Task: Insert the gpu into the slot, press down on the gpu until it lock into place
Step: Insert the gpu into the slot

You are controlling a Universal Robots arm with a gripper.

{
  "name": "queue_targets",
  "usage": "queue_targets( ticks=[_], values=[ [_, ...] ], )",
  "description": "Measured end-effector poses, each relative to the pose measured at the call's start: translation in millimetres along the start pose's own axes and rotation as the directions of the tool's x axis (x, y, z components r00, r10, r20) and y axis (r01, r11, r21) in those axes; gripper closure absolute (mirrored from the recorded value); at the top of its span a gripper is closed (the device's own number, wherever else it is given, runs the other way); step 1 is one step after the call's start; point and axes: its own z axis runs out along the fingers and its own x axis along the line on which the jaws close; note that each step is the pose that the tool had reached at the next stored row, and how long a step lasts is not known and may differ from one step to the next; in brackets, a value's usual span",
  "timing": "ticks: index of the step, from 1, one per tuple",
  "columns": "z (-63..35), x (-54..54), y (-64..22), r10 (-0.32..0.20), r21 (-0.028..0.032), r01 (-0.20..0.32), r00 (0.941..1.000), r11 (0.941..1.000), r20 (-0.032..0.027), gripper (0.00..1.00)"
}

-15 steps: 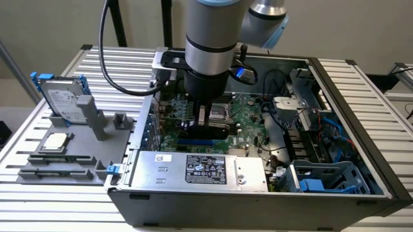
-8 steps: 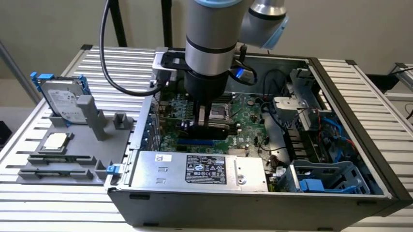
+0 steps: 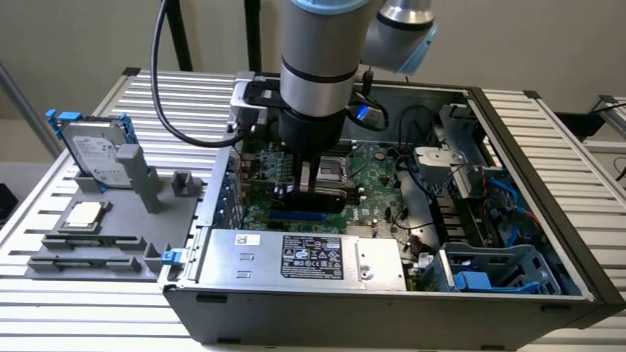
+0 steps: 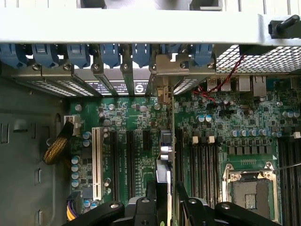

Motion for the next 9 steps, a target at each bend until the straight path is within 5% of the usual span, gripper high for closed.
queue_targets(
  ticks=[9],
  values=[
    [2.7,1.0,-0.1,-0.028,-0.0053,0.028,0.9996,0.9996,-0.002,0.74]
  ],
)
